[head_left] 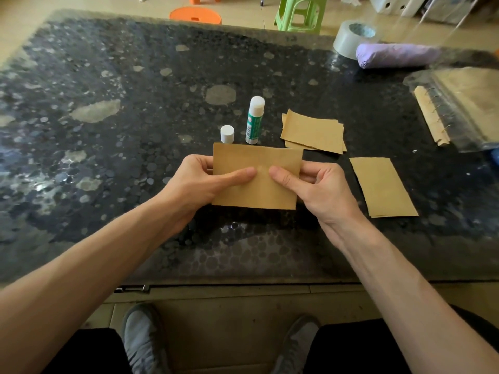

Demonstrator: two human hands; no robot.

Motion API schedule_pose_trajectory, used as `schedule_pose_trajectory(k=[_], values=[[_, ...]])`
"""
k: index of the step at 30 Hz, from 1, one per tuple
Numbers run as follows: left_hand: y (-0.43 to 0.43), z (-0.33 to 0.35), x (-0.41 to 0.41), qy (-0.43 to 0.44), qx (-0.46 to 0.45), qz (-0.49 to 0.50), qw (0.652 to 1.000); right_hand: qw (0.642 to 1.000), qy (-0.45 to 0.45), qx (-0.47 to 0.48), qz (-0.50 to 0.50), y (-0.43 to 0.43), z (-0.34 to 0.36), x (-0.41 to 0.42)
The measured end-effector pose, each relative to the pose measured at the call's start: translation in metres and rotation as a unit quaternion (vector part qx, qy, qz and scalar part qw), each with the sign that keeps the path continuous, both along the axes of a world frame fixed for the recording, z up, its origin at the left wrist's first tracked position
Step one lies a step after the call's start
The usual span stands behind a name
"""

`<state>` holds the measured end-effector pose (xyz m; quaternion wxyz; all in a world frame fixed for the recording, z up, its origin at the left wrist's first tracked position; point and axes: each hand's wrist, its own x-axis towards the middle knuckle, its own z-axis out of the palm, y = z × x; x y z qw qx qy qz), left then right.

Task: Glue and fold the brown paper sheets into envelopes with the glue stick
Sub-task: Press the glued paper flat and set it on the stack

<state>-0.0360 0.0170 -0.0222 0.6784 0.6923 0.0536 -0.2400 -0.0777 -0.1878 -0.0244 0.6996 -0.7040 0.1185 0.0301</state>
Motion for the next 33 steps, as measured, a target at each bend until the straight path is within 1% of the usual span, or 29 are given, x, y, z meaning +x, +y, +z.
schedule_pose_trajectory(k=[2,5,8,11,15,20,24,30,33], values=[[-0.0013,-0.0016,-0.001,-0.005,0.013,-0.001,1.0,1.0,0.0,0.0,0.013,0.003,-0.0009,-0.0023],[-0.0016,-0.0017,-0.0009,0.0,0.01,-0.013,1.0,1.0,-0.011,-0.024,0.003,0.0044,-0.0025,-0.0024],[0.0017,-0.0008,0.0012,0.003,0.015,-0.027,1.0,1.0,-0.012,-0.014,-0.003,0.0028,-0.0022,-0.0007],[0.0002,-0.0016,-0.0014,-0.015,0.016,-0.036,0.999,1.0,-0.006,-0.01,0.003,0.0056,-0.0037,-0.0019],[-0.0009,-0.0011,-0.0023,-0.008,0.01,-0.055,0.998,0.999,-0.011,-0.049,-0.017,0.0055,-0.0039,-0.0014],[0.0012,-0.0008,-0.0007,-0.03,-0.002,-0.046,0.999,1.0,-0.002,-0.014,-0.003,0.0025,-0.0036,-0.0017],[0.0025,-0.0013,0.0009,-0.012,-0.001,-0.061,0.998,0.999,-0.013,-0.051,-0.005,0.0012,-0.0032,-0.0011],[0.0014,-0.003,0.0006,-0.024,-0.001,-0.047,0.999,0.998,-0.003,-0.059,-0.013,-0.0012,-0.0051,-0.0001],[0.0005,-0.0021,0.0005,-0.011,-0.022,-0.056,0.998,0.998,-0.013,-0.053,-0.013,-0.0011,-0.0047,-0.0006]])
